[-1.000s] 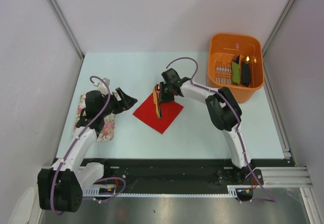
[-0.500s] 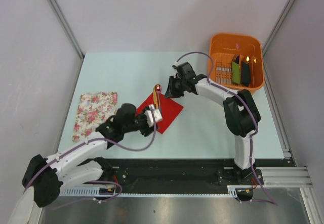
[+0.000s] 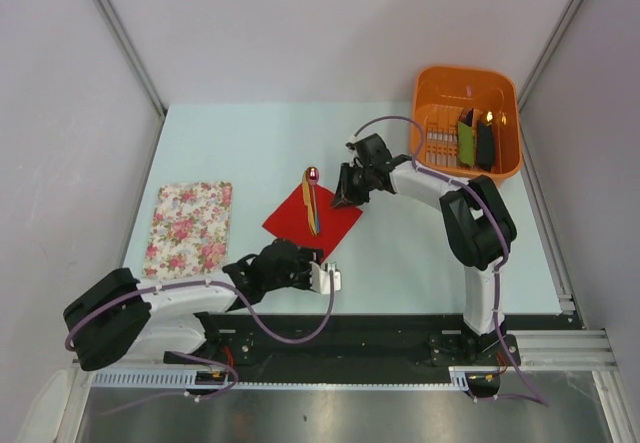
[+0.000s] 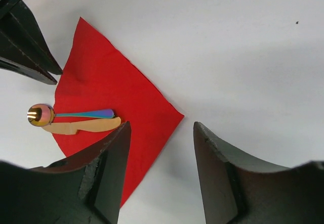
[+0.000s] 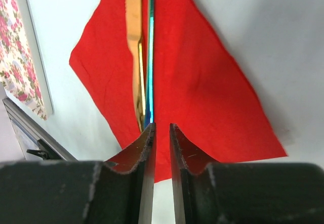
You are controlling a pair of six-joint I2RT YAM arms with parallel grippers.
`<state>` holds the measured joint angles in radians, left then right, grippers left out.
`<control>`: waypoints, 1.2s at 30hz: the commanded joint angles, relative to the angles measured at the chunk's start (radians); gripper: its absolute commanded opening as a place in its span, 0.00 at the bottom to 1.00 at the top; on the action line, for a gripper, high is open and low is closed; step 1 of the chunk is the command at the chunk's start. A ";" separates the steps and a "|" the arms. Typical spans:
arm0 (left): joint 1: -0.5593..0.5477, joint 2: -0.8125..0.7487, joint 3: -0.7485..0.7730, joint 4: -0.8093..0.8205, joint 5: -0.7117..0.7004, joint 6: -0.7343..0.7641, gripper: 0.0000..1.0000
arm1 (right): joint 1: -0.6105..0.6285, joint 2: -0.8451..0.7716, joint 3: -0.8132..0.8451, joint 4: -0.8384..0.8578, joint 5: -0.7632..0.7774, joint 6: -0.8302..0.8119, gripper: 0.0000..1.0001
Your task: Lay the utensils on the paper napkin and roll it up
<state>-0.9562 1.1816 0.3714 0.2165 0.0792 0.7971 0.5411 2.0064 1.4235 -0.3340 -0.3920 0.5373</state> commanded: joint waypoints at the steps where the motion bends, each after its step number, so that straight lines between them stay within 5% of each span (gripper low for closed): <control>1: -0.044 0.035 -0.025 0.145 -0.039 0.077 0.57 | -0.033 -0.024 -0.005 0.029 -0.018 -0.008 0.22; 11: -0.087 0.171 0.033 0.106 -0.076 0.131 0.56 | -0.078 -0.031 -0.009 0.023 -0.024 0.007 0.22; 17: -0.090 0.263 0.069 0.110 -0.229 0.137 0.50 | -0.092 -0.029 -0.008 0.020 -0.022 0.016 0.22; 26: -0.122 0.250 0.086 0.100 -0.245 0.132 0.04 | -0.093 -0.028 -0.011 0.018 -0.025 0.018 0.22; 36: -0.231 0.201 0.034 0.046 -0.254 0.088 0.00 | -0.096 -0.040 -0.029 0.021 -0.031 0.013 0.22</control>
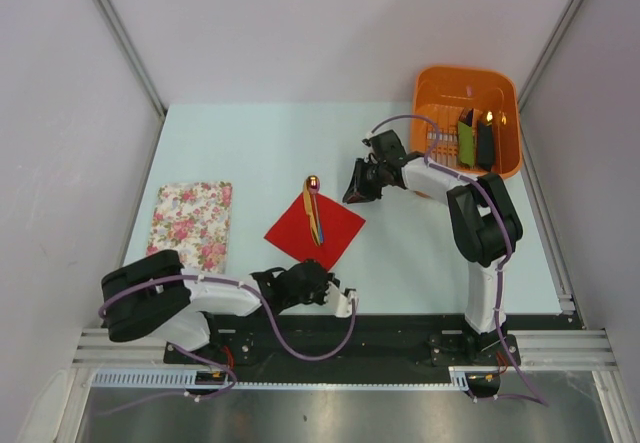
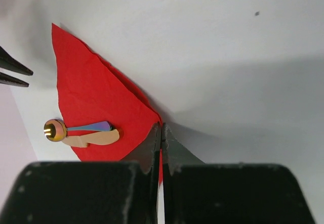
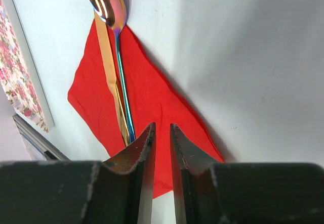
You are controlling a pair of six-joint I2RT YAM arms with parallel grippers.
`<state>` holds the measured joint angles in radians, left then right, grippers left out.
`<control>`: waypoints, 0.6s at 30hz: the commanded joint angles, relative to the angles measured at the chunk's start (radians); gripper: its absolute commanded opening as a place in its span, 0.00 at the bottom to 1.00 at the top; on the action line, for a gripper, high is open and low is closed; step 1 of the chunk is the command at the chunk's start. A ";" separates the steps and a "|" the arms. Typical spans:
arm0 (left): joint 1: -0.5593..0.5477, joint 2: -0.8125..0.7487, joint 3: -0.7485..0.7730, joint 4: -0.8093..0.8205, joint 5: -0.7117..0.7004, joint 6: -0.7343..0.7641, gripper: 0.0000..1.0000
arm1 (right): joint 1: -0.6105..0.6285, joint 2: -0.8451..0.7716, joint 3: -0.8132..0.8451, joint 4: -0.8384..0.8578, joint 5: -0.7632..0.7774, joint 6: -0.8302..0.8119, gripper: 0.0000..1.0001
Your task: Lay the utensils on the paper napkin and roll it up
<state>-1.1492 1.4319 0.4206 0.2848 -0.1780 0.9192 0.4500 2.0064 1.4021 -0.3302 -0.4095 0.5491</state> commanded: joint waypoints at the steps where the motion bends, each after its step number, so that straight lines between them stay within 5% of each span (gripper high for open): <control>1: -0.046 -0.056 -0.020 -0.027 0.003 -0.043 0.00 | -0.005 -0.041 -0.011 0.014 -0.014 0.003 0.22; 10: -0.083 -0.182 -0.008 -0.171 0.058 -0.117 0.00 | -0.005 -0.055 -0.023 0.011 -0.037 -0.006 0.22; 18: 0.022 -0.211 0.093 -0.277 0.196 -0.190 0.00 | -0.005 -0.087 -0.034 0.014 -0.087 -0.028 0.22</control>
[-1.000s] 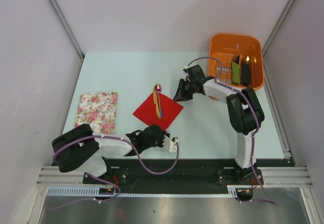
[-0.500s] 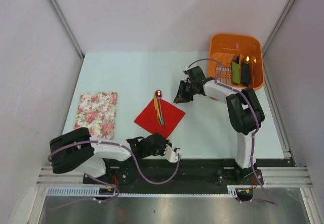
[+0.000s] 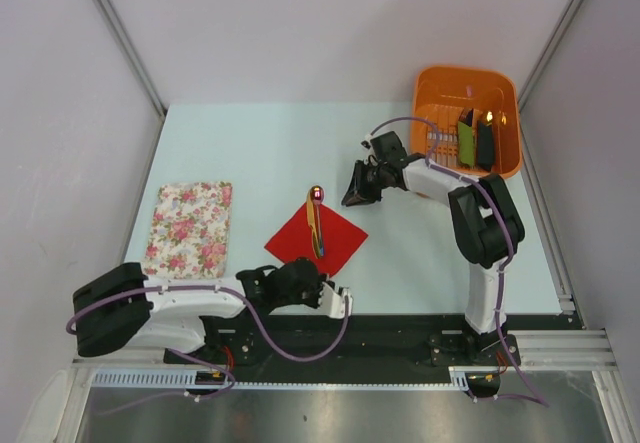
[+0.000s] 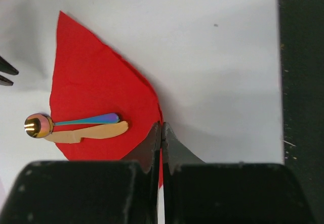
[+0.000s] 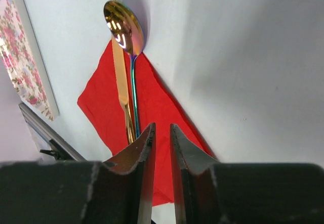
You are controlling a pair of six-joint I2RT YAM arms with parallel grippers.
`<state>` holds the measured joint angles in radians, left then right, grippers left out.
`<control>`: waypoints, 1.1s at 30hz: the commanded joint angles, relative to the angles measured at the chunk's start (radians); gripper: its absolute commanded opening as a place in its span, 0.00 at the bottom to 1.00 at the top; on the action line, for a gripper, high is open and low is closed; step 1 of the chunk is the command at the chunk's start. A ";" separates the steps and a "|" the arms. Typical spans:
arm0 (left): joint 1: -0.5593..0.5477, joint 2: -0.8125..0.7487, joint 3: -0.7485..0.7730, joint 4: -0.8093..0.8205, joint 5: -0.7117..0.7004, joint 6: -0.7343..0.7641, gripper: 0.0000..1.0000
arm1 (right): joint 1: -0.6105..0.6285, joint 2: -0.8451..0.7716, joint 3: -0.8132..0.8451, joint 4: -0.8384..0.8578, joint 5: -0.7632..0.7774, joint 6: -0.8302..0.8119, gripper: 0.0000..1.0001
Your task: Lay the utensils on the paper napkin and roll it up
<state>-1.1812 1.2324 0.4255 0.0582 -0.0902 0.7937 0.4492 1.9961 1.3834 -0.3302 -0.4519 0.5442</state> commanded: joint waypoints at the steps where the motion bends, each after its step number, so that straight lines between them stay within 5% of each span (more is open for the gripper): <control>1: 0.069 -0.005 0.102 -0.052 0.121 -0.076 0.00 | -0.004 -0.083 -0.023 0.023 -0.053 -0.024 0.22; 19: 0.328 0.137 0.233 -0.063 0.230 -0.053 0.00 | -0.010 -0.172 -0.116 0.017 -0.175 -0.035 0.23; 33: 0.380 0.225 0.268 0.029 0.184 -0.037 0.00 | -0.001 -0.215 -0.242 -0.021 -0.274 -0.041 0.24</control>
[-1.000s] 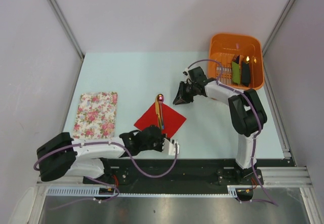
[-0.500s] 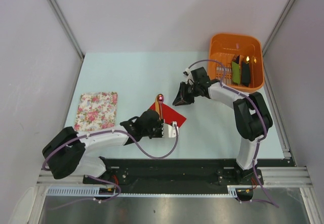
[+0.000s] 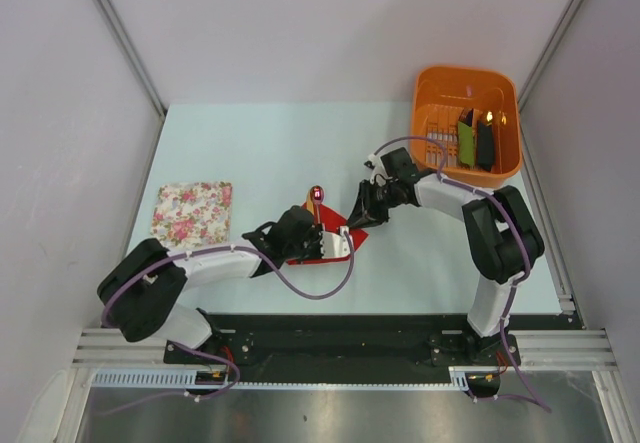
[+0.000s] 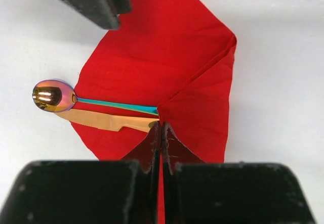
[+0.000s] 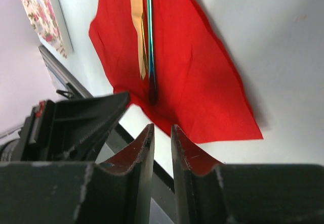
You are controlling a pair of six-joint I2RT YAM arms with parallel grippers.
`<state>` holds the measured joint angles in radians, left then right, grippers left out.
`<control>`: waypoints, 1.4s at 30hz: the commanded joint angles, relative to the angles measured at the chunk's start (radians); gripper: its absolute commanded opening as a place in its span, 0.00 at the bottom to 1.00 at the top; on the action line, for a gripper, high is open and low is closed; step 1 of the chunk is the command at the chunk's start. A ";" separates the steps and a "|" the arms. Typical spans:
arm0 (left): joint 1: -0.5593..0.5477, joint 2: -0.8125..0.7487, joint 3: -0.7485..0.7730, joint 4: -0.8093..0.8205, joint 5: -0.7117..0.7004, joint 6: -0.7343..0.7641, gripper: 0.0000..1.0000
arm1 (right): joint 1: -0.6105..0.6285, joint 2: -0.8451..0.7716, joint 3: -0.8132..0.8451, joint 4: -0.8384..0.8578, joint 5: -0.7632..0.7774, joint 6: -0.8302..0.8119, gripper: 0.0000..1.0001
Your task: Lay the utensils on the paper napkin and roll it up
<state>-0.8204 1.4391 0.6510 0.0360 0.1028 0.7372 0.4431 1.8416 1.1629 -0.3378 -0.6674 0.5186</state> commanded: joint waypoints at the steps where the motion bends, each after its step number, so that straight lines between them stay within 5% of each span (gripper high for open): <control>1: 0.020 0.021 0.042 0.053 -0.012 0.021 0.00 | 0.006 -0.070 -0.028 -0.015 -0.064 -0.014 0.24; 14: 0.029 0.073 0.050 0.090 -0.057 0.011 0.01 | 0.078 -0.059 -0.078 0.017 -0.101 0.014 0.25; 27: 0.035 0.043 0.052 0.047 -0.029 -0.041 0.39 | 0.114 -0.015 -0.081 0.031 -0.084 0.023 0.24; 42: 0.052 0.063 0.058 0.050 -0.049 -0.051 0.45 | 0.164 0.064 -0.074 0.082 -0.064 0.070 0.19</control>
<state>-0.7784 1.5097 0.6739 0.0834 0.0517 0.7063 0.6128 1.8702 1.0706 -0.2760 -0.7490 0.5758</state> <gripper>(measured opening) 0.444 0.195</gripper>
